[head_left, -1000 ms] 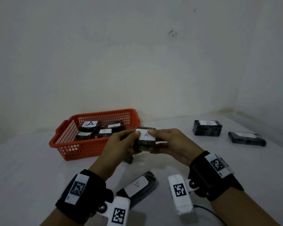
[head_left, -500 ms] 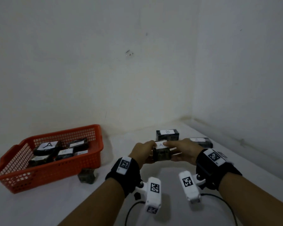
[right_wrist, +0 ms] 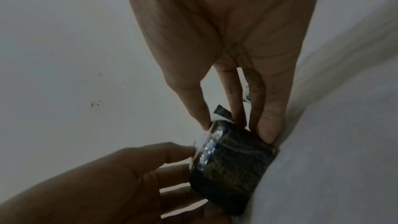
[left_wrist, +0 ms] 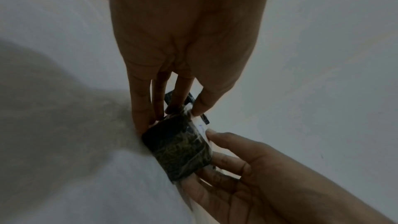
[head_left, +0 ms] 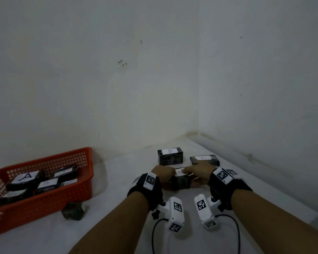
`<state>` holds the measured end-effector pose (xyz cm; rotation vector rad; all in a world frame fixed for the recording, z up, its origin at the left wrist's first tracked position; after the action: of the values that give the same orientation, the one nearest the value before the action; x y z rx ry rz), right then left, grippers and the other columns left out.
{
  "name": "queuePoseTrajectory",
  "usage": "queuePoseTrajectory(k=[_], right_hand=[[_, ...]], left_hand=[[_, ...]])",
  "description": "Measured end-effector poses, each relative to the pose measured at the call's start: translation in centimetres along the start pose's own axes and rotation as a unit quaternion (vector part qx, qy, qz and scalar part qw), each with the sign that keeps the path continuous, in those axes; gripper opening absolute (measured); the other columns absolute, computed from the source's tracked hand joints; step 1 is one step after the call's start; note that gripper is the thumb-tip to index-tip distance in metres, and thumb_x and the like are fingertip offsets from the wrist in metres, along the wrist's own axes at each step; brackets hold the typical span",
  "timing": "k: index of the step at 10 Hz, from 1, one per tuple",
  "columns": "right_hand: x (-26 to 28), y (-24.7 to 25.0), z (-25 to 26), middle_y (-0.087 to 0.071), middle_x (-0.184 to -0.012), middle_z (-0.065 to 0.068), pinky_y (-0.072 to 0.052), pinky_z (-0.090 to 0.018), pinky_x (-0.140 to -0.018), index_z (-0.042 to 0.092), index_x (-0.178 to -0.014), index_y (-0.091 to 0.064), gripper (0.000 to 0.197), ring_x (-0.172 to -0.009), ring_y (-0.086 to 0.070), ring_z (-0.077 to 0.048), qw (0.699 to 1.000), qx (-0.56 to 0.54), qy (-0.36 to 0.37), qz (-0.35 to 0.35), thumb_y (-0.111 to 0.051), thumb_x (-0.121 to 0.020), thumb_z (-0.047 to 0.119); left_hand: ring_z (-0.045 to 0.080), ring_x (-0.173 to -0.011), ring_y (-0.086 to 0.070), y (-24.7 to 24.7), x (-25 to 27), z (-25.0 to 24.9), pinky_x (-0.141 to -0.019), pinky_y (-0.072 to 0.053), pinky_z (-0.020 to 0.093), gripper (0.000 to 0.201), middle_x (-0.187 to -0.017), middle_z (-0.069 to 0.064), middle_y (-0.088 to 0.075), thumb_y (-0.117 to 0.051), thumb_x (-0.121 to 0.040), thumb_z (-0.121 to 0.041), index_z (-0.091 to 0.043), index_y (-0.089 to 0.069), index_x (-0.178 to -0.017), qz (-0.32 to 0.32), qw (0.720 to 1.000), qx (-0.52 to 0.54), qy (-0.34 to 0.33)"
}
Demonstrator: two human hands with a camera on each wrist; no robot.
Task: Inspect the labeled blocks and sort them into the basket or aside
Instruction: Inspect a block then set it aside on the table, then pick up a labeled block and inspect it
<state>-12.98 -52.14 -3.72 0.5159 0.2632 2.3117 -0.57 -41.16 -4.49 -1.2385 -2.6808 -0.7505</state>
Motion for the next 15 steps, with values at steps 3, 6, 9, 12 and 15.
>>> queuePoseTrajectory(k=[3, 6, 9, 12, 15], right_hand=[[-0.6, 0.1, -0.5, -0.074, -0.086, -0.019, -0.065, -0.045, -0.077, -0.003, -0.096, -0.071, 0.022, -0.068, -0.071, -0.028, 1.000, 0.012, -0.026, -0.009, -0.079, -0.090, 0.016], [-0.5, 0.9, -0.4, -0.072, -0.096, -0.017, -0.064, -0.048, -0.080, -0.001, -0.111, -0.068, 0.027, -0.074, -0.068, -0.025, 0.999, 0.029, -0.021, 0.004, -0.077, -0.092, 0.015], [2.3, 1.5, 3.0, -0.073, -0.116, -0.011, -0.057, -0.037, -0.089, 0.010, -0.120, -0.070, 0.041, -0.103, -0.068, -0.028, 0.968, 0.173, 0.142, -0.109, -0.079, -0.087, 0.033], [8.1, -8.1, 7.2, -0.069, -0.122, -0.002, -0.049, -0.031, -0.092, 0.021, -0.128, -0.064, 0.050, -0.108, -0.064, -0.019, 0.951, 0.165, 0.259, -0.023, -0.081, -0.085, 0.041], [12.0, -19.0, 9.5, -0.060, -0.141, 0.000, -0.048, -0.029, -0.095, 0.024, -0.145, -0.053, 0.065, -0.122, -0.060, -0.018, 0.900, 0.273, 0.309, 0.139, -0.077, -0.088, 0.046]], left_hand=[[0.033, -0.107, -0.072, -0.6, -0.9, 0.3, -0.087, -0.063, 0.046, 0.040, -0.119, 0.018, -0.072, -0.067, -0.080, -0.028, -0.004, -0.068, -0.112, -0.006, 0.999, -0.050, -0.007], [0.036, -0.113, -0.069, 0.1, 1.5, -0.4, -0.099, -0.057, 0.042, 0.028, -0.126, 0.022, -0.066, -0.061, -0.098, -0.019, 0.002, -0.066, -0.116, 0.001, 0.999, -0.039, 0.008], [0.029, -0.104, -0.071, 6.4, 5.0, -0.9, -0.087, -0.062, 0.042, 0.037, -0.116, 0.014, -0.074, -0.064, -0.096, -0.029, 0.001, -0.073, -0.115, -0.020, 0.983, -0.171, -0.068], [0.017, -0.112, -0.067, 17.3, 12.8, 1.7, -0.098, -0.051, 0.028, 0.035, -0.123, -0.001, -0.073, -0.064, -0.097, -0.037, -0.015, -0.074, -0.123, -0.108, 0.931, -0.321, -0.138], [0.015, -0.112, -0.064, 24.5, 17.2, 7.7, -0.094, -0.051, 0.024, 0.044, -0.132, -0.002, -0.066, -0.071, -0.091, -0.025, -0.024, -0.066, -0.134, -0.093, 0.894, -0.423, -0.115]])
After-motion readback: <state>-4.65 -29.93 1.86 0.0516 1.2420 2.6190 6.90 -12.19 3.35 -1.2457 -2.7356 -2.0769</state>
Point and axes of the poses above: each hand's wrist, its own x-axis away from the middle knuckle, its own y-axis out of the back of the hand, z = x × y, the point moved 1 cm from there along -x, towards the middle knuckle
